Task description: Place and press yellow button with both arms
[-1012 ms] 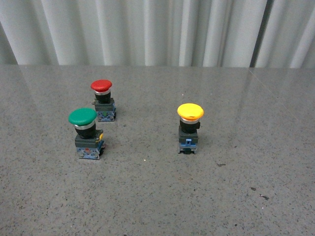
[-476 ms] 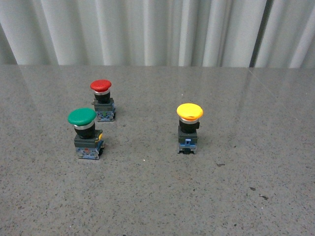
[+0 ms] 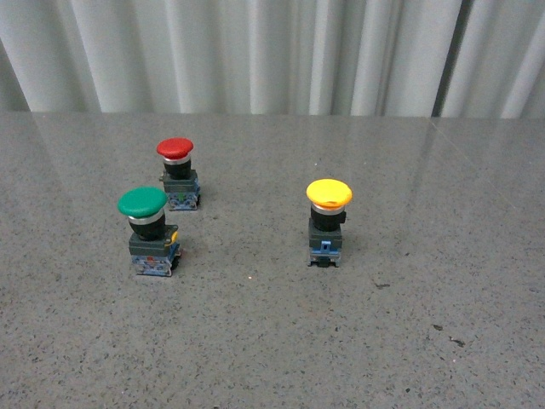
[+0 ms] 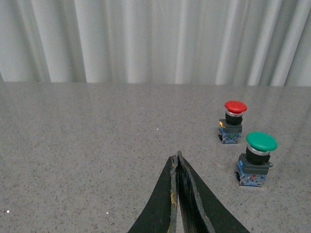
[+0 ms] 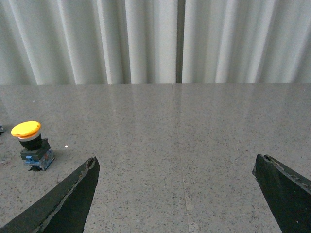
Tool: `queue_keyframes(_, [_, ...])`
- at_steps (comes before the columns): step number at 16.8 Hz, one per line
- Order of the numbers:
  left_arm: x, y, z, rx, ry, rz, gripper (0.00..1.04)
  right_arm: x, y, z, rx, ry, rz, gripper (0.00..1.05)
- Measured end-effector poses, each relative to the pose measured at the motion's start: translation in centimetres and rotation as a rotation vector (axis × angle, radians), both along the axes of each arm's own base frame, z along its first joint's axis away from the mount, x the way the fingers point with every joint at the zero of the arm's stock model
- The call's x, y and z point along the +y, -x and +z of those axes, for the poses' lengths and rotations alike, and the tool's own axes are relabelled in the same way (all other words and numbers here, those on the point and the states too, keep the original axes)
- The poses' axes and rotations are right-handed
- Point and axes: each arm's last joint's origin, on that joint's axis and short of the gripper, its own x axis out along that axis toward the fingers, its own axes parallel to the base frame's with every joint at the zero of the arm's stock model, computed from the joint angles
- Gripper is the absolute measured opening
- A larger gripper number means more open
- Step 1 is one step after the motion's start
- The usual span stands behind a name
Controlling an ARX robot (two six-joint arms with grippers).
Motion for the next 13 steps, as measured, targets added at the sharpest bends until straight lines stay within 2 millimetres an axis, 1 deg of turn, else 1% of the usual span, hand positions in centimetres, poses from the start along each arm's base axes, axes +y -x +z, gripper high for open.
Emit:
queue_keyframes(6, [0.0, 0.6, 0.0, -0.006, 0.0, 0.0, 0.02, 0.0, 0.0, 0.0, 0.0, 0.0, 0.0, 0.98])
queue_keyframes(7, [0.0, 1.3, -0.6, 0.045, 0.0, -0.002, 0.02, 0.0, 0.0, 0.0, 0.0, 0.0, 0.0, 0.98])
queue_keyframes(9, [0.0, 1.6, 0.1, -0.02, 0.0, 0.002, 0.02, 0.0, 0.0, 0.0, 0.0, 0.0, 0.0, 0.98])
queue_keyframes(10, [0.0, 1.6, -0.4, 0.013, 0.0, 0.0, 0.02, 0.0, 0.0, 0.0, -0.002, 0.0, 0.0, 0.98])
queue_keyframes(12, [0.0, 1.6, -0.2, -0.002, 0.0, 0.0, 0.02, 0.0, 0.0, 0.0, 0.0, 0.0, 0.0, 0.98])
queue_keyframes(13, [0.0, 1.6, -0.3, 0.002, 0.002, 0.0, 0.1, 0.0, 0.0, 0.0, 0.0, 0.0, 0.0, 0.98])
